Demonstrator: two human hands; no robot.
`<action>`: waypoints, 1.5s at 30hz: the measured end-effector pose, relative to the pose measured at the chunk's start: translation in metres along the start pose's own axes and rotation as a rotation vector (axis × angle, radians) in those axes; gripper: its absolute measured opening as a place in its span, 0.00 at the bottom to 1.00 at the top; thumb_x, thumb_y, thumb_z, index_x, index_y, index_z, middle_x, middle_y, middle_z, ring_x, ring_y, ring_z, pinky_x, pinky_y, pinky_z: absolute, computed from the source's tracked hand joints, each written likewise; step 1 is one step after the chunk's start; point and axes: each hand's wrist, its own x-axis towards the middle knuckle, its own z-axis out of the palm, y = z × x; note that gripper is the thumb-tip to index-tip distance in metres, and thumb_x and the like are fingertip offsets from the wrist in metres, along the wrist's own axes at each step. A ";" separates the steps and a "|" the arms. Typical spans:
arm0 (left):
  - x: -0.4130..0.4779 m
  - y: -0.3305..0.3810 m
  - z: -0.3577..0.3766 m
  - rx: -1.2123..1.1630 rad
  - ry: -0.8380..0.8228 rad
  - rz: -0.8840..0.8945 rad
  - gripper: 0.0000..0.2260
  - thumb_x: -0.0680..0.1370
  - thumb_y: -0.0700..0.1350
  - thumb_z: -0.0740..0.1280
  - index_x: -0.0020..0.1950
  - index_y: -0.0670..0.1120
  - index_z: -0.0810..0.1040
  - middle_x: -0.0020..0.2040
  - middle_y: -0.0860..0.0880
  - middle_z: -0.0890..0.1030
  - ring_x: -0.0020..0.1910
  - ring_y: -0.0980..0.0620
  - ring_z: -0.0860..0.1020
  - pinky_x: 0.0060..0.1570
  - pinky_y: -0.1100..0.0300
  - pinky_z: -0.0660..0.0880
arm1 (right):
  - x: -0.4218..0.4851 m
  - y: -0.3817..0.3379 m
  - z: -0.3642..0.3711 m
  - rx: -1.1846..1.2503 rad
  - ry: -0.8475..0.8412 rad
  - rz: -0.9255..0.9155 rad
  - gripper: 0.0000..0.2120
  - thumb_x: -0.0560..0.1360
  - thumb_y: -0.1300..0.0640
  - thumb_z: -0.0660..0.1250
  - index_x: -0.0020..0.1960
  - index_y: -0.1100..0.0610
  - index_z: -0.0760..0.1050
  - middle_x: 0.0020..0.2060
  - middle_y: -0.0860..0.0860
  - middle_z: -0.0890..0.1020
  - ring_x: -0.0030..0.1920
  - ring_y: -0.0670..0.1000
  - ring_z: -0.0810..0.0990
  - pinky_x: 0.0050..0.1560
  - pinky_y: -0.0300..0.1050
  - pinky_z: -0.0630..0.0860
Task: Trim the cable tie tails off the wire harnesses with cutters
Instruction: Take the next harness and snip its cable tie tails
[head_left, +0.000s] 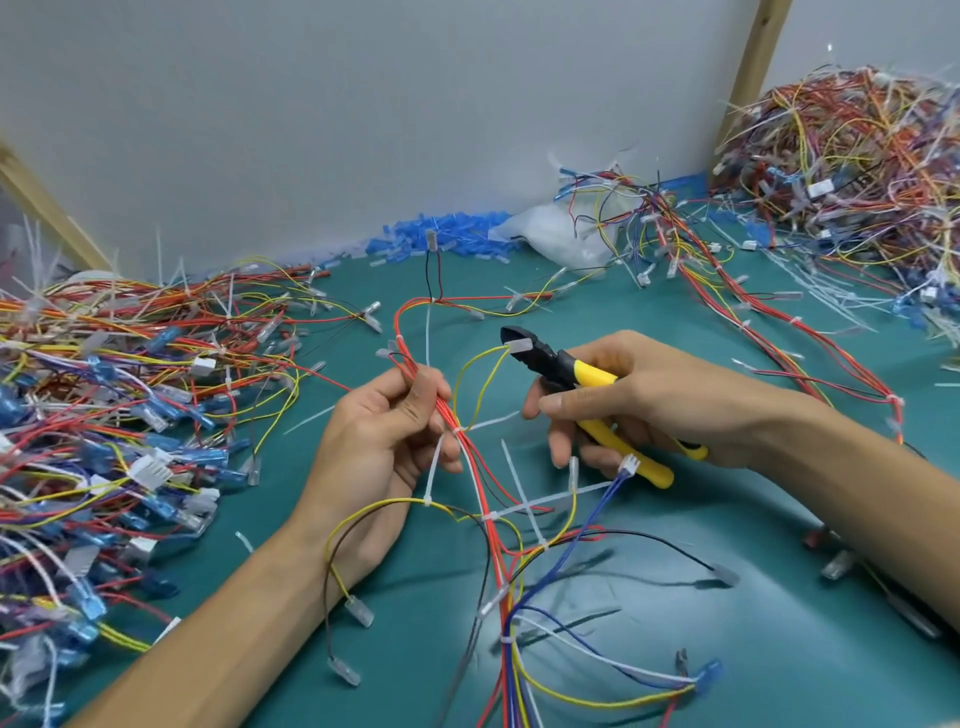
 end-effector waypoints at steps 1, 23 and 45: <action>0.002 0.000 -0.001 -0.023 0.031 0.008 0.06 0.78 0.45 0.66 0.45 0.42 0.77 0.29 0.50 0.73 0.24 0.55 0.75 0.25 0.65 0.75 | 0.000 0.000 0.000 -0.003 -0.009 0.004 0.17 0.78 0.53 0.74 0.57 0.66 0.78 0.42 0.64 0.86 0.27 0.53 0.74 0.29 0.43 0.74; 0.010 0.015 -0.019 0.374 -0.212 -0.067 0.58 0.69 0.32 0.79 0.83 0.62 0.45 0.48 0.29 0.83 0.43 0.42 0.83 0.46 0.57 0.81 | 0.004 -0.001 0.005 0.032 0.254 -0.156 0.11 0.75 0.64 0.77 0.56 0.61 0.82 0.41 0.57 0.88 0.30 0.52 0.76 0.28 0.42 0.75; 0.014 0.015 -0.024 0.271 -0.111 0.060 0.37 0.72 0.37 0.71 0.80 0.52 0.66 0.54 0.40 0.82 0.54 0.44 0.80 0.49 0.57 0.76 | 0.008 -0.002 -0.008 0.269 0.497 -0.184 0.01 0.81 0.60 0.69 0.50 0.56 0.77 0.36 0.55 0.80 0.31 0.53 0.74 0.32 0.46 0.74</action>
